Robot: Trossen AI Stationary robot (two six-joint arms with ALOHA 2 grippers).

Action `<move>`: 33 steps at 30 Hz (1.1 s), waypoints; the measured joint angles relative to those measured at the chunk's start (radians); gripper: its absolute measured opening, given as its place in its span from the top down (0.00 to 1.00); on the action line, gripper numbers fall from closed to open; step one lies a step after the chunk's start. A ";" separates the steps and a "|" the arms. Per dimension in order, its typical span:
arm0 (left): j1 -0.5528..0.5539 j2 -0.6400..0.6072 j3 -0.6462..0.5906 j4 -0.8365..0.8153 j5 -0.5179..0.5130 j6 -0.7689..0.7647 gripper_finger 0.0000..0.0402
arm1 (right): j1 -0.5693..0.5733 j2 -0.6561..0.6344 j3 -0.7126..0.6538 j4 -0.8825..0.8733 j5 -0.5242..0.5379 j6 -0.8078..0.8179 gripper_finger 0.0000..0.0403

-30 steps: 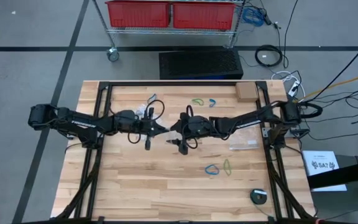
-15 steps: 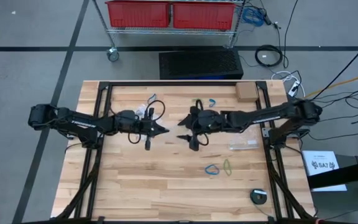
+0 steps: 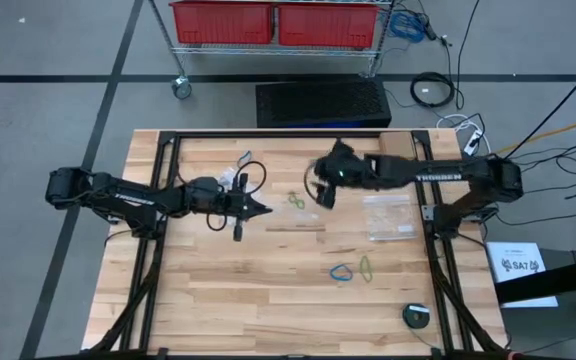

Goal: Sort rubber bands
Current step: Put the blue rubber band into the bottom left transparent zip bag

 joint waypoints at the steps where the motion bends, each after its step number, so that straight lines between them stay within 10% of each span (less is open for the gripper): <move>1: 0.000 0.000 0.000 0.000 0.000 0.000 1.00 | -0.037 0.007 0.000 -0.032 -0.003 -0.002 0.37; 14: 0.000 0.000 0.000 -0.023 0.001 0.000 1.00 | -0.408 0.260 0.000 -0.125 -0.167 -0.292 0.37; 25: 0.000 0.000 0.000 -0.027 0.006 0.001 1.00 | -0.521 0.430 0.006 -0.132 -0.204 -0.235 0.39; 33: 0.000 0.000 0.000 -0.027 0.006 0.001 1.00 | -0.485 0.410 0.005 -0.196 -0.270 -0.209 0.83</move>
